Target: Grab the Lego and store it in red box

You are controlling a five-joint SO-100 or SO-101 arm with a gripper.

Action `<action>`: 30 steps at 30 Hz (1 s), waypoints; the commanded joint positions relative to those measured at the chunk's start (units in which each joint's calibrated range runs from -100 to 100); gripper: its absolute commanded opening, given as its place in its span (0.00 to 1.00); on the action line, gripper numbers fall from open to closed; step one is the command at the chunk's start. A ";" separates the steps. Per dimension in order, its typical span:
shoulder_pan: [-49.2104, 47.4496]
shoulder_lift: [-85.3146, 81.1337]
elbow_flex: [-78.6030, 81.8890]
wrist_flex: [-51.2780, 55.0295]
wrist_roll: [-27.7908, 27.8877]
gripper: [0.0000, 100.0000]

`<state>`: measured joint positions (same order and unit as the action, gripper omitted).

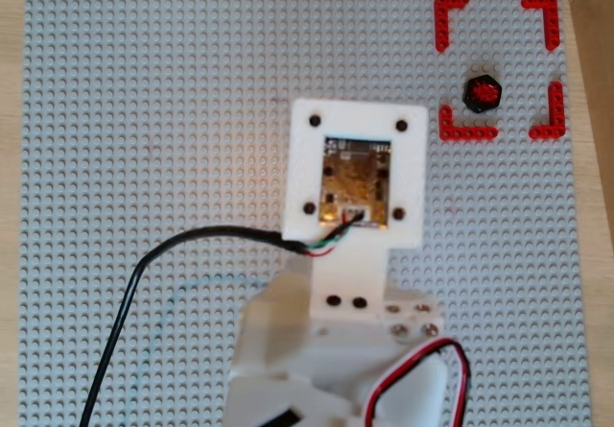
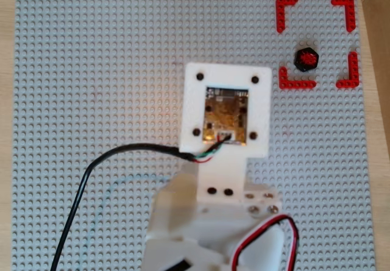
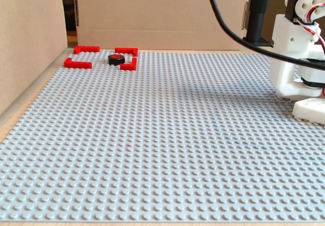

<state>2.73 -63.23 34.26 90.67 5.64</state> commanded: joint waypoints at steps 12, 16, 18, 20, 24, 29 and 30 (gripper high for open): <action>-0.38 -24.48 -1.98 0.55 1.97 0.03; -0.38 -31.52 -5.26 2.66 1.03 0.03; -0.38 -34.48 -6.26 3.62 -0.12 0.04; -0.38 -36.01 -6.98 4.15 -1.63 0.04; -0.46 -36.01 -10.44 7.75 -4.03 0.03; -0.46 -36.01 -11.26 8.45 -3.97 0.03; -0.46 -36.01 -11.26 8.45 -3.97 0.03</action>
<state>2.22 -98.73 24.15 98.62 1.68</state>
